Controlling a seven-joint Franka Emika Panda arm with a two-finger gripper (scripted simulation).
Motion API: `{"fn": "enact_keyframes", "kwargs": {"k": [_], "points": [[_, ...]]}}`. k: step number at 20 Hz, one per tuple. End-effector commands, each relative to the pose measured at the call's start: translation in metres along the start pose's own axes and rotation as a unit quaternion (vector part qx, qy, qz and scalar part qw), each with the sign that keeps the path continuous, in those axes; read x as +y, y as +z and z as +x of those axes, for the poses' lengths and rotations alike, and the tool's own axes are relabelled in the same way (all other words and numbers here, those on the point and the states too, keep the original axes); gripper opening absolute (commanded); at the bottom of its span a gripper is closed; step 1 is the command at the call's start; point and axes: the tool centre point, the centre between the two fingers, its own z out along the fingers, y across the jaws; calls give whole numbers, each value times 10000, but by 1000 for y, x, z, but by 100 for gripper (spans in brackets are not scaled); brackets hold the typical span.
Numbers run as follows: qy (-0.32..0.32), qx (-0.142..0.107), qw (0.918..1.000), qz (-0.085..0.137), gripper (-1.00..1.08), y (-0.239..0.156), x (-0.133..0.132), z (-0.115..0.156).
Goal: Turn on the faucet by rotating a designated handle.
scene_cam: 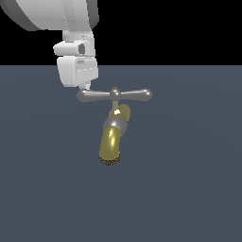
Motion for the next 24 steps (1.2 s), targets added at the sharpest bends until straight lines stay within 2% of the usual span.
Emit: {"fn": "enact_keyframes", "kwargs": {"k": [1,16,17,24], "points": [[-6,14,10000,-38,-100,0,11,0],[-3,14,10000,-37,-100,0,48,-4],[49,33,10000,0,-100,0,40,2],[40,29,10000,-6,-100,0,56,13]]}}
